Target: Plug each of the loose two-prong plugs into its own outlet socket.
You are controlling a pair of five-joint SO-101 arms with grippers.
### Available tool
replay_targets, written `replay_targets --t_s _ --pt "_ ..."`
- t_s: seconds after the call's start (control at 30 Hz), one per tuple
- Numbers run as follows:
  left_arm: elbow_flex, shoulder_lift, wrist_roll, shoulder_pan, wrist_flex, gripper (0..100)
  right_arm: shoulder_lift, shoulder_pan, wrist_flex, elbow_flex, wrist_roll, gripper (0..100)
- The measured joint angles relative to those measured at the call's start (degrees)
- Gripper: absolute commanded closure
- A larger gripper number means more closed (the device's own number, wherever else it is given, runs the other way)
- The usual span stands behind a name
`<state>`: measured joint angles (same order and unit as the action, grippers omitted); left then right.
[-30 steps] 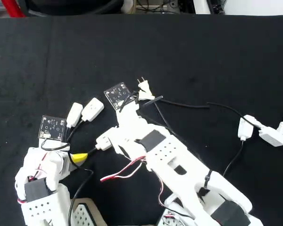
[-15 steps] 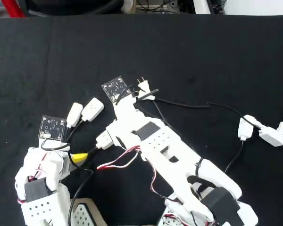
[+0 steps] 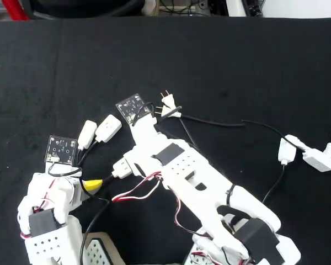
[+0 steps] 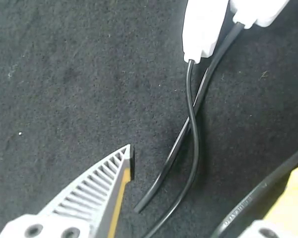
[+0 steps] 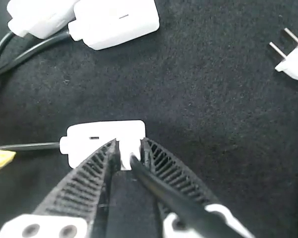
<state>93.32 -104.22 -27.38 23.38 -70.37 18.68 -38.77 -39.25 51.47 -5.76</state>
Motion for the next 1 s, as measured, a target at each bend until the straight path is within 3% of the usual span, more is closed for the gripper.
replay_targets --t_s 0.6,0.73,1.0 --pt "0.0 0.0 0.0 0.0 0.0 54 -7.3 -0.4 0.0 -2.1 0.0 98.6" --pt "0.0 0.0 0.0 0.0 0.0 54 -6.5 -0.3 -4.5 -3.2 0.0 98.6" --pt "0.0 0.0 0.0 0.0 0.0 54 -0.6 14.0 -15.6 -1.5 7.8 98.6"
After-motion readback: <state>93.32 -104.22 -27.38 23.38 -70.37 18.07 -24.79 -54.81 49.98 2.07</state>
